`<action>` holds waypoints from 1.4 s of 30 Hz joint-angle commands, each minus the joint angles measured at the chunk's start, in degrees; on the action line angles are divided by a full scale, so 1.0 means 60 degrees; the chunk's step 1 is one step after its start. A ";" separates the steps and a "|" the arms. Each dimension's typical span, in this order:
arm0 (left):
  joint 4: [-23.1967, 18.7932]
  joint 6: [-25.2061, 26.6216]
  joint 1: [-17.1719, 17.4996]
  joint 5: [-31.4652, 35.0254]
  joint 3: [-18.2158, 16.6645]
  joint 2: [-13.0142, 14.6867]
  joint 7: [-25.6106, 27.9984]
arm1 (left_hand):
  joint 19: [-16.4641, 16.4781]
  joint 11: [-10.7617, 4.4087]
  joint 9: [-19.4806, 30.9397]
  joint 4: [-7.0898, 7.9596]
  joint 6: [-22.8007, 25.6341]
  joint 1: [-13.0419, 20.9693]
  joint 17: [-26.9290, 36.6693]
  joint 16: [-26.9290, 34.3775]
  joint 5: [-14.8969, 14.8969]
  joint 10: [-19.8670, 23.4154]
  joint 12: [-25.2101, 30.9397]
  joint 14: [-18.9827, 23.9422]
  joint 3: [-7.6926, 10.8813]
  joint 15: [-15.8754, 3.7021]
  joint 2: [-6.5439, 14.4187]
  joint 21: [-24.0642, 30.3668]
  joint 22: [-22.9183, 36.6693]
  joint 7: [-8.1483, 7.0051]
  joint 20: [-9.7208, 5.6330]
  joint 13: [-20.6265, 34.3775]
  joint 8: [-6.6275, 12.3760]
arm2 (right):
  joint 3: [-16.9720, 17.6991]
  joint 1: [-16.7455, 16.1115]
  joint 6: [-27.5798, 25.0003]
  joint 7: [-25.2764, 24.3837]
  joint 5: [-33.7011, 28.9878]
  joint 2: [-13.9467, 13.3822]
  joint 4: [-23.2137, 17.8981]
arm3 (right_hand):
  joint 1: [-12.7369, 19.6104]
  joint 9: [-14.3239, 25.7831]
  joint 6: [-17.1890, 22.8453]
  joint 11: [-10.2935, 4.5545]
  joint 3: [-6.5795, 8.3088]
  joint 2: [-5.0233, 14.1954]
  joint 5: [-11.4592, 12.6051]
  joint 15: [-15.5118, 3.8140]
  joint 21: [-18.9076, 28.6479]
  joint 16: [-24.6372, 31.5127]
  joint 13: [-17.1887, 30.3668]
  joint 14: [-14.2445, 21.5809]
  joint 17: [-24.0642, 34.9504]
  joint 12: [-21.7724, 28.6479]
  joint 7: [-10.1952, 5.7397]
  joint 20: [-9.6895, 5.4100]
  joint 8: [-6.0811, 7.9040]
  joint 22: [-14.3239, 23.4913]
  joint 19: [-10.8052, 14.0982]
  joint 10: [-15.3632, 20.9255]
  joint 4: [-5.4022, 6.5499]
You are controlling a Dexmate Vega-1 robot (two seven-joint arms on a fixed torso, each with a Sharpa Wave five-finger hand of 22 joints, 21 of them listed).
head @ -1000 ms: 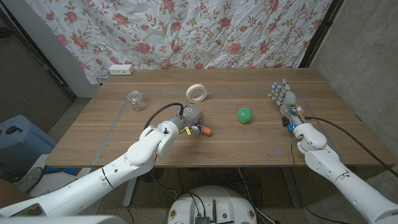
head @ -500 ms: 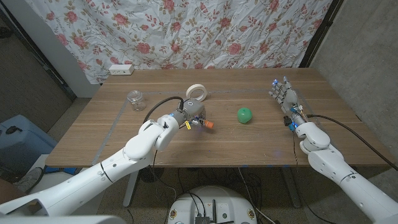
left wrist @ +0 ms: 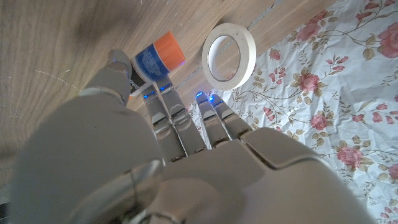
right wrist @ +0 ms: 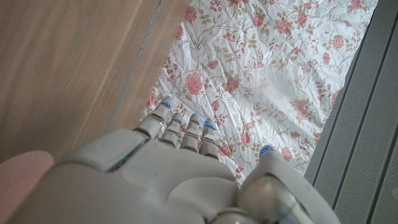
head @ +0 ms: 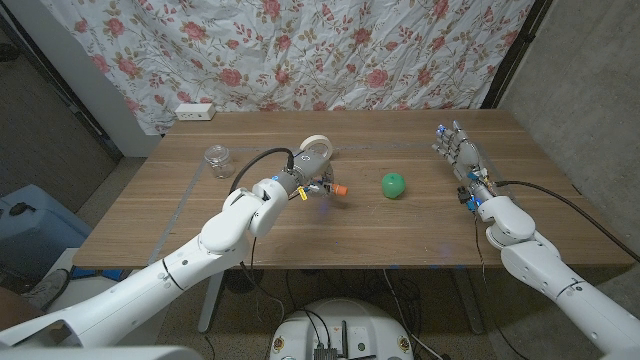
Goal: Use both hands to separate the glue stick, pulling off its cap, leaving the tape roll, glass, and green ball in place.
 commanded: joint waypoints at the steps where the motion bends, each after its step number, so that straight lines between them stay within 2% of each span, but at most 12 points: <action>1: -0.0029 0.0089 -0.0016 -0.0365 -0.0052 -0.0138 0.0325 | 0.0073 -0.0273 0.0062 0.0028 0.0882 0.0155 0.0022 -0.0012 0.0040 0.0382 0.0020 0.0051 -0.0030 -0.1469 0.0229 -0.0019 0.0037 -0.0103 -0.0560 0.0037 0.0042 | -0.0025 -0.0150 0.0110 -0.0089 -0.0881 -0.0525 -0.0400 | 0.0339 0.0023 0.0148 -0.0045 0.0058 -0.0116 0.0019 -0.0046 0.0098 0.0032 0.0020 0.0062 -0.0034 0.0063 -0.0171 -0.0013 0.0084 0.0031 0.0137 0.0198 -0.0231; 6: 0.0081 0.0021 -0.0113 -0.0664 -0.0071 -0.0278 0.0595 | 0.0067 -0.0273 0.0063 0.0030 0.0920 0.0161 0.0021 -0.0014 0.0040 0.0428 0.0021 0.0050 -0.0044 -0.1471 0.0247 -0.0024 0.0037 -0.0098 -0.0539 0.0040 0.0032 | 0.0066 -0.0318 -0.0035 -0.0403 -0.1422 -0.0817 -0.0792 | 0.0582 0.0024 0.0044 -0.0093 0.0111 -0.0232 0.0000 -0.0050 0.0096 0.0029 0.0028 0.0068 -0.0097 0.0081 -0.0234 -0.0008 0.0023 0.0032 0.0173 0.0270 -0.0479; 14: 0.0360 0.0063 -0.0302 -0.1066 -0.0012 -0.0623 0.1182 | 0.0074 -0.0273 0.0064 0.0034 0.0962 0.0156 0.0021 -0.0017 0.0036 0.0472 0.0015 0.0049 -0.0071 -0.1464 0.0253 -0.0025 0.0037 -0.0090 -0.0548 0.0041 0.0018 | 0.0277 -0.0622 0.0014 -0.0578 -0.1928 -0.1180 -0.1164 | 0.0751 0.0028 -0.0030 -0.0064 0.0125 -0.0362 -0.0033 -0.0049 0.0075 0.0020 0.0039 0.0042 -0.0142 0.0117 -0.0357 0.0061 -0.0011 0.0036 0.0130 0.0405 -0.0679; 19: 0.0524 0.0179 -0.0411 -0.1262 0.0091 -0.0864 0.1466 | 0.0072 -0.0272 0.0065 0.0037 0.0970 0.0149 0.0021 -0.0017 0.0034 0.0494 0.0010 0.0050 -0.0090 -0.1460 0.0255 -0.0028 0.0037 -0.0092 -0.0543 0.0041 0.0002 | 0.0415 -0.0785 0.0003 -0.0651 -0.2230 -0.1392 -0.1322 | 0.0887 0.0035 -0.0191 -0.0073 0.0119 -0.0508 -0.0069 -0.0039 0.0060 -0.0004 0.0053 -0.0047 -0.0168 0.0117 -0.0455 0.0187 -0.0059 0.0040 0.0082 0.0442 -0.0854; 20: 0.0546 0.0293 -0.0406 -0.1270 0.0113 -0.0953 0.1530 | 0.0074 -0.0272 0.0065 0.0038 0.0972 0.0147 0.0021 -0.0017 0.0034 0.0500 0.0009 0.0051 -0.0094 -0.1459 0.0256 -0.0027 0.0037 -0.0091 -0.0546 0.0041 -0.0001 | 0.0438 -0.0813 -0.0010 -0.0696 -0.2295 -0.1407 -0.1347 | 0.0954 0.0040 -0.0203 -0.0067 0.0112 -0.0587 -0.0090 0.0065 0.0046 -0.0030 0.0061 -0.0149 -0.0176 0.0104 -0.0465 0.0245 -0.0048 0.0044 0.0030 0.0427 -0.0944; 23: 0.0650 0.0330 -0.0470 -0.1429 0.0170 -0.1070 0.1711 | 0.0076 -0.0273 0.0066 0.0039 0.1000 0.0145 0.0021 -0.0017 0.0033 0.0518 0.0006 0.0052 -0.0105 -0.1456 0.0259 -0.0027 0.0037 -0.0077 -0.0545 0.0042 -0.0003 | 0.0466 -0.0842 -0.0037 -0.0694 -0.2495 -0.1520 -0.1383 | 0.1009 0.0045 -0.0225 -0.0107 0.0102 -0.0660 -0.0112 0.0117 0.0037 -0.0055 0.0070 -0.0269 -0.0180 0.0106 -0.0485 0.0295 -0.0043 0.0049 -0.0023 0.0448 -0.1027; 28: 0.0806 0.0428 -0.0583 -0.1606 0.0281 -0.1254 0.2032 | 0.0107 -0.0273 0.0067 0.0038 0.1015 0.0144 0.0020 -0.0019 0.0033 0.0552 0.0003 0.0053 -0.0125 -0.1456 0.0264 -0.0017 0.0038 -0.0092 -0.0539 0.0043 -0.0021 | 0.0460 -0.0822 -0.0016 -0.0623 -0.2792 -0.1671 -0.1393 | 0.1106 0.0058 -0.0302 -0.0150 0.0085 -0.0787 -0.0159 0.0152 -0.0046 -0.0085 0.0088 -0.0498 -0.0183 0.0104 -0.0513 0.0407 -0.0045 0.0056 -0.0371 0.0470 -0.1177; 32: 0.0883 0.0536 -0.0668 -0.1696 0.0366 -0.1355 0.2226 | 0.0125 -0.0270 0.0068 0.0040 0.1021 0.0142 0.0020 -0.0020 0.0032 0.0574 0.0002 0.0052 -0.0136 -0.1457 0.0269 -0.0012 0.0039 -0.0089 -0.0548 0.0044 -0.0031 | 0.0433 -0.0781 0.0086 -0.0565 -0.3033 -0.1759 -0.1372 | 0.1196 0.0067 -0.0426 -0.0169 0.0088 -0.0854 -0.0195 0.0342 -0.0062 -0.0100 0.0101 -0.0685 -0.0180 0.0092 -0.0520 0.0547 -0.0062 0.0062 -0.0589 0.0458 -0.1293; 35: 0.0962 0.0520 -0.0751 -0.1772 0.0433 -0.1393 0.2395 | 0.0127 -0.0270 0.0069 0.0040 0.1041 0.0140 0.0020 -0.0021 0.0032 0.0585 -0.0001 0.0051 -0.0144 -0.1456 0.0270 -0.0012 0.0040 -0.0097 -0.0550 0.0044 -0.0031 | 0.0469 -0.0820 -0.0020 -0.0568 -0.3170 -0.1871 -0.1503 | 0.1261 0.0073 -0.0526 -0.0204 0.0101 -0.0876 -0.0218 0.0294 -0.0074 -0.0099 0.0109 -0.0784 -0.0175 0.0075 -0.0549 0.0590 -0.0073 0.0065 -0.0744 0.0422 -0.1363; 38: 0.1052 0.0562 -0.0840 -0.1708 0.0550 -0.1447 0.2557 | 0.0127 -0.0269 0.0070 0.0043 0.1050 0.0136 0.0019 -0.0021 0.0031 0.0594 -0.0002 0.0051 -0.0151 -0.1451 0.0272 -0.0013 0.0040 -0.0093 -0.0544 0.0044 -0.0035 | 0.0483 -0.0842 0.0104 -0.0516 -0.3257 -0.1925 -0.1497 | 0.1510 0.0085 -0.0707 -0.0233 0.0209 -0.0830 -0.0272 0.0352 -0.0067 -0.0103 0.0120 -0.0993 -0.0175 0.0011 -0.0480 0.0676 -0.0077 0.0069 -0.0991 0.0241 -0.1544; 42: 0.1165 0.0753 -0.0874 -0.1721 0.0657 -0.1636 0.2784 | 0.0126 -0.0267 0.0072 0.0051 0.1074 0.0122 0.0020 -0.0017 0.0030 0.0619 -0.0002 0.0062 -0.0166 -0.1433 0.0281 -0.0015 0.0041 -0.0072 -0.0546 0.0045 -0.0038 | 0.0458 -0.0844 0.0116 -0.0434 -0.3393 -0.2009 -0.1545 | 0.1888 0.0099 -0.0865 -0.0217 0.0377 -0.0774 -0.0375 0.0439 -0.0020 -0.0083 0.0134 -0.1177 -0.0175 -0.0015 -0.0419 0.0731 -0.0046 0.0070 -0.1122 0.0099 -0.1801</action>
